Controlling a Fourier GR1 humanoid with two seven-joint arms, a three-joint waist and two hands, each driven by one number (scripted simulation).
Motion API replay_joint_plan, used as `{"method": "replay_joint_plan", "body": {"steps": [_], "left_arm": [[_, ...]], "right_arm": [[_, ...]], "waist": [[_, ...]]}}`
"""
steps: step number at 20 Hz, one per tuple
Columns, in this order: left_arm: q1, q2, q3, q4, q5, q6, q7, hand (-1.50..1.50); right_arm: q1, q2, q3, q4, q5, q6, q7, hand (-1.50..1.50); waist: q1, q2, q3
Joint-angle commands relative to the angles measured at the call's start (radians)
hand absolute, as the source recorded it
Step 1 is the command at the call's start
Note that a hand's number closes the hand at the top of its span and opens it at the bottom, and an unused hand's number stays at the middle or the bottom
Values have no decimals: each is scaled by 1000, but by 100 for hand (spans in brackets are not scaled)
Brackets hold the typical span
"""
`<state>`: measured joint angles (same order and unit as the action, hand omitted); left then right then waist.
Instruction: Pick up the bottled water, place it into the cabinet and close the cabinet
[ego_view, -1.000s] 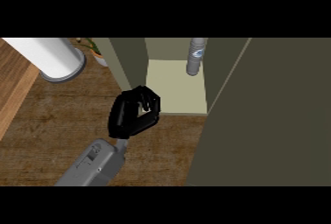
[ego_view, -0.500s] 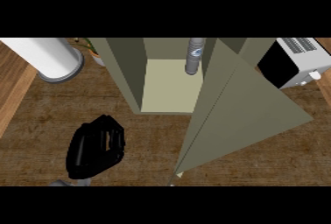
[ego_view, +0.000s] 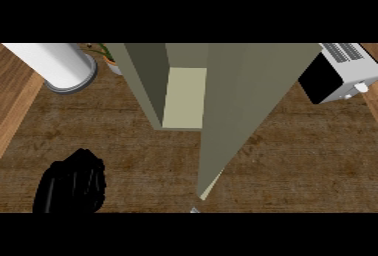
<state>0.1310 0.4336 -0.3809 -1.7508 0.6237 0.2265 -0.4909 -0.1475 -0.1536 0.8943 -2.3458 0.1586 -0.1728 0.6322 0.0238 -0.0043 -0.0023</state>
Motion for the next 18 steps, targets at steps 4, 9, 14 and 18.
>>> {"method": "replay_joint_plan", "body": {"steps": [4,9,14,18], "left_arm": [[90,60,70,-31,41,-83,-25,150],[137,113,133,-62,87,-141,-20,150],[166,123,144,-56,94,-181,-34,150],[186,137,163,-81,88,-187,-29,150]], "right_arm": [[-287,145,37,168,96,-103,28,150],[-364,143,-18,242,108,-183,50,150],[-420,143,-138,316,13,-268,70,150],[-516,149,-288,527,-174,-262,-37,150]], "waist": [[8,2,-2],[23,4,-2],[42,14,-2],[37,17,2]]}}
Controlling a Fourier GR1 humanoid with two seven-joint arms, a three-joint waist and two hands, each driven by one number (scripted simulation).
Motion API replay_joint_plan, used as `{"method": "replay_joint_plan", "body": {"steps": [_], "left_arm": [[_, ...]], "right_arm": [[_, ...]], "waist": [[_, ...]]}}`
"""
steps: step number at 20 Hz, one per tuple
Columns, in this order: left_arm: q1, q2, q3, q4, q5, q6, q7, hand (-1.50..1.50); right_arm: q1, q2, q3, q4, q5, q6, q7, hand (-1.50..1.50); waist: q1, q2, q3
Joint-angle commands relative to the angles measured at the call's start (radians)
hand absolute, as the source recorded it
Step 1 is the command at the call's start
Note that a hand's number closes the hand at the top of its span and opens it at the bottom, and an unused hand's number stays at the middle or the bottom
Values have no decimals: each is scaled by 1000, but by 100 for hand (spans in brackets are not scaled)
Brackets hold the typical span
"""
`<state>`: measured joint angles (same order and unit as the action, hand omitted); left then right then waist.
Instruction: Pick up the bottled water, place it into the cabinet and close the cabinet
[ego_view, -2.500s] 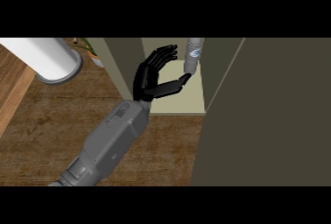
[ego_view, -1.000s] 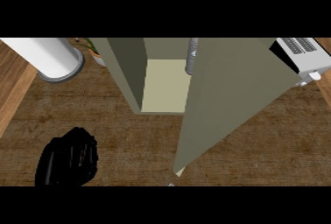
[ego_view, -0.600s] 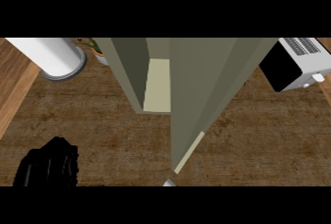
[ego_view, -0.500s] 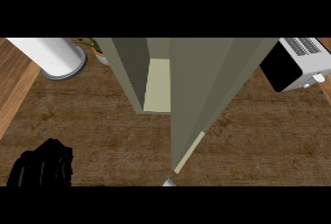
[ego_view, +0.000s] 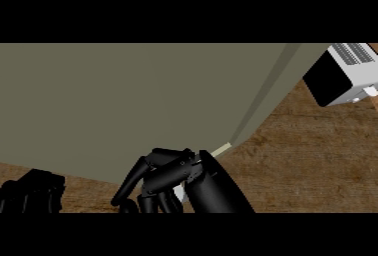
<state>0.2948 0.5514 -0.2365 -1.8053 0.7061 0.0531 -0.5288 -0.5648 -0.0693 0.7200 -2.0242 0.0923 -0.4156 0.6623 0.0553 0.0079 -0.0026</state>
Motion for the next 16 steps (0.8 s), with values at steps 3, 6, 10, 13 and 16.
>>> {"method": "replay_joint_plan", "body": {"steps": [3,6,10,13,16], "left_arm": [[32,46,70,-5,41,-68,4,150],[72,34,83,15,47,-100,-23,150],[110,32,91,-5,28,-116,-23,150],[101,61,148,6,85,-163,2,150],[96,33,117,0,43,-136,-7,150]], "right_arm": [[-190,67,-228,340,-248,77,-115,150],[-208,68,-349,482,-337,171,-204,150],[-266,66,-430,704,-354,294,-327,150],[-290,69,-448,859,-351,333,-437,150],[-368,-1,-541,922,-384,406,-416,150]], "waist": [[-3,6,2],[-12,4,2],[-23,-1,2],[-19,1,2],[-18,4,2]]}}
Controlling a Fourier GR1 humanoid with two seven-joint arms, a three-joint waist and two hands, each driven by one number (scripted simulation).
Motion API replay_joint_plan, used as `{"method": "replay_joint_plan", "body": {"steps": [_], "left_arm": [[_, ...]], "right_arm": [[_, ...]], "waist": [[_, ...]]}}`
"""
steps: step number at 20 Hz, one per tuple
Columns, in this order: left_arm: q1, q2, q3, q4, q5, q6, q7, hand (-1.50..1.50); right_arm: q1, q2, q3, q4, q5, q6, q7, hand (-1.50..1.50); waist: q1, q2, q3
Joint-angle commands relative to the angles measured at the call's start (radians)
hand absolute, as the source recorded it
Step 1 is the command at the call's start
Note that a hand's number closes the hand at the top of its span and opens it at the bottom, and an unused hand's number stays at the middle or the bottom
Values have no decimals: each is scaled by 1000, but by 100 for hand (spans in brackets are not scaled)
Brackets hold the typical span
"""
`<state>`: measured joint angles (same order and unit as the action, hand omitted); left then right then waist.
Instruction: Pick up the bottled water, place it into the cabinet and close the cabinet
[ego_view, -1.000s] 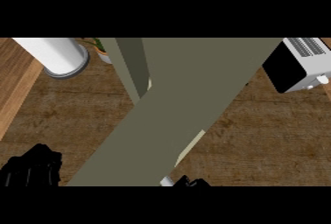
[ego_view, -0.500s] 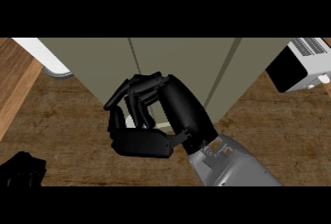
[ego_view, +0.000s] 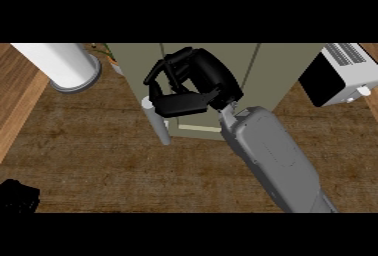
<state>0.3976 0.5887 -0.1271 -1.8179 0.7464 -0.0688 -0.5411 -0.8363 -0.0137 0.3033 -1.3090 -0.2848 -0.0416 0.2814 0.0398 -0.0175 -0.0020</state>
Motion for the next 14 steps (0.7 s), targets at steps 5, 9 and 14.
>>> {"method": "replay_joint_plan", "body": {"steps": [5,9,14], "left_arm": [[-17,7,14,22,4,-40,8,150],[-9,9,3,-17,-1,-41,18,150],[-40,-14,-3,-26,-18,8,30,150]], "right_arm": [[-52,-100,-131,250,-8,95,-139,150],[-102,-100,-152,312,-13,94,-142,150],[-95,-127,-151,323,-24,154,-177,150]], "waist": [[-4,37,1],[17,42,1],[-5,40,2]]}}
